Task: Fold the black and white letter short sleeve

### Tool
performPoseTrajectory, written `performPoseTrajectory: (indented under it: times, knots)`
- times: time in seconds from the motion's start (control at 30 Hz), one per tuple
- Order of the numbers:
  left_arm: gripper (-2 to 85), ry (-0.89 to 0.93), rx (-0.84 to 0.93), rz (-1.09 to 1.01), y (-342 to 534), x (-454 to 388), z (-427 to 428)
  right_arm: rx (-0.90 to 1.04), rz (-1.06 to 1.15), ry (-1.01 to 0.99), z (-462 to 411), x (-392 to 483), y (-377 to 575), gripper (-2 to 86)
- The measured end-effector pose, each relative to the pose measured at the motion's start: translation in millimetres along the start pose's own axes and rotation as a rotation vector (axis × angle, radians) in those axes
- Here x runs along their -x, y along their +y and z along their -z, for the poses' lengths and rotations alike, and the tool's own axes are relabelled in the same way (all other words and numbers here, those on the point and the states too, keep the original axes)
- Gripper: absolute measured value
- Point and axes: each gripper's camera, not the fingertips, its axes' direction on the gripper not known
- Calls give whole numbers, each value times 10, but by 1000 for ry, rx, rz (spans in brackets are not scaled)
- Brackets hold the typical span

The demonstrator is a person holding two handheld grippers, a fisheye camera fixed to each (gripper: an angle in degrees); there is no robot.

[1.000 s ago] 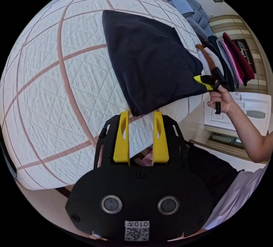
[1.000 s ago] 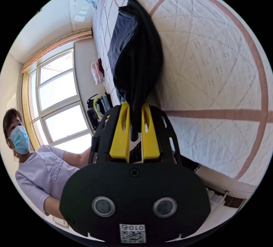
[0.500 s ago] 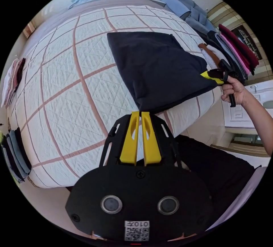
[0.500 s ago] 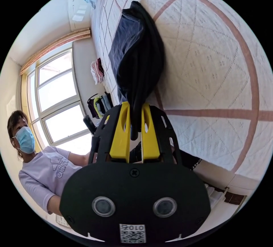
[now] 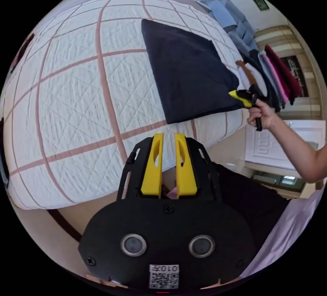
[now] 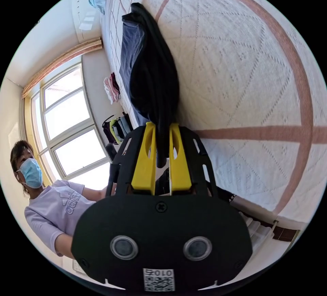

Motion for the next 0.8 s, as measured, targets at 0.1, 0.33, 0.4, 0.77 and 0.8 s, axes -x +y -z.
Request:
performPoseTrajectory:
  times: [0.1, 0.33, 0.4, 0.77, 0.8]
  knots:
    - [99, 242, -63, 179, -50, 461, 31, 9, 9, -38, 11, -3, -33, 70]
    - [138, 458, 23, 385, -448, 853, -284, 11, 18, -120, 38, 119, -57, 70]
    - [140, 509, 2, 456, -411, 982, -300, 14, 26, -156, 54, 184, -73, 71]
    - [119, 244, 159, 332, -938, 983, -175, 25, 25, -201, 62, 395, -162, 70]
    - [118, 227, 173, 327, -971, 974, -167, 24, 20, -184, 58, 418, -167, 70]
